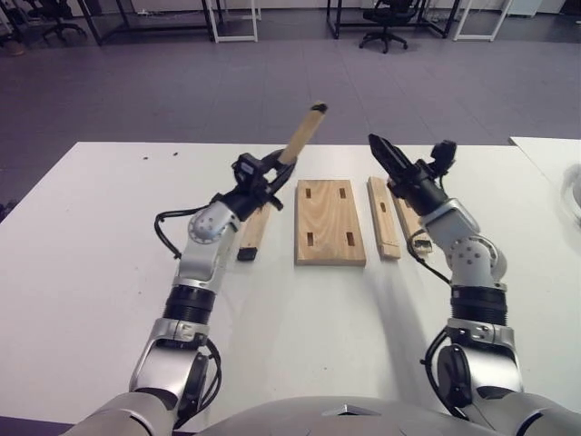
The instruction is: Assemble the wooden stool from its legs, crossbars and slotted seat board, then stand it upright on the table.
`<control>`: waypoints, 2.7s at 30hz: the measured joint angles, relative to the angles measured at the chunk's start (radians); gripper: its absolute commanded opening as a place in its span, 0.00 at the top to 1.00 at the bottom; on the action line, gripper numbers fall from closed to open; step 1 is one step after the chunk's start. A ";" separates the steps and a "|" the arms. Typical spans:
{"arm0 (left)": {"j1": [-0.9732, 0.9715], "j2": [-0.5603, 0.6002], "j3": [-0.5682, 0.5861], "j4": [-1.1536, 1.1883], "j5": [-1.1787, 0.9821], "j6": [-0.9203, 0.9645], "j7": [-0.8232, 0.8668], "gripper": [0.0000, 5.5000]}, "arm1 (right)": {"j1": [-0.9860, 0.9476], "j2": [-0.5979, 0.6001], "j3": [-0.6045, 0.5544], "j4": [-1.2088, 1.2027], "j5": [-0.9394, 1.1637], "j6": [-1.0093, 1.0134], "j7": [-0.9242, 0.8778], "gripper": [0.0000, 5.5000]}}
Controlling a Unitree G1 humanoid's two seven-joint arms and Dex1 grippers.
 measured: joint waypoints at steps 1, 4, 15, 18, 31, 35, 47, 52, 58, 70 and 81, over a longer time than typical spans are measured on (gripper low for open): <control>-0.010 -0.001 -0.015 -0.015 0.008 0.000 -0.001 0.77 | -0.010 0.024 0.002 -0.010 0.011 0.011 -0.020 0.36; -0.014 0.001 -0.042 -0.057 0.027 0.005 -0.012 0.77 | -0.043 0.068 -0.004 -0.045 0.061 0.033 -0.075 0.45; -0.001 0.031 -0.089 -0.088 0.047 0.006 -0.056 0.77 | -0.072 0.067 -0.046 -0.066 0.127 0.092 -0.169 0.82; -0.001 0.036 -0.093 -0.088 0.047 0.006 -0.060 0.77 | -0.072 0.062 -0.043 -0.067 0.151 0.111 -0.168 0.92; 0.018 0.061 -0.062 0.004 0.121 0.104 0.035 0.51 | -0.007 -0.062 -0.080 0.070 -0.181 -0.218 -0.135 0.93; 0.047 0.001 -0.003 0.001 0.097 0.149 0.140 0.51 | -0.004 -0.109 -0.086 0.381 -0.336 -0.390 -0.105 0.93; 0.084 -0.034 0.067 -0.039 0.040 0.196 0.188 0.51 | -0.085 -0.104 -0.148 0.624 -0.363 -0.580 0.009 0.93; 0.097 -0.039 0.058 -0.040 0.041 0.196 0.187 0.51 | -0.106 -0.104 -0.155 0.625 -0.364 -0.581 0.024 0.93; 0.104 -0.041 0.050 -0.040 0.042 0.197 0.185 0.51 | -0.127 -0.103 -0.142 0.736 -0.408 -0.604 0.024 0.93; 0.109 -0.041 0.045 -0.040 0.043 0.197 0.183 0.51 | -0.110 -0.106 0.005 0.749 -0.613 -0.772 -0.003 0.93; 0.124 -0.039 0.027 -0.051 0.046 0.197 0.184 0.51 | -0.077 -0.117 0.122 0.762 -0.713 -0.846 -0.033 0.93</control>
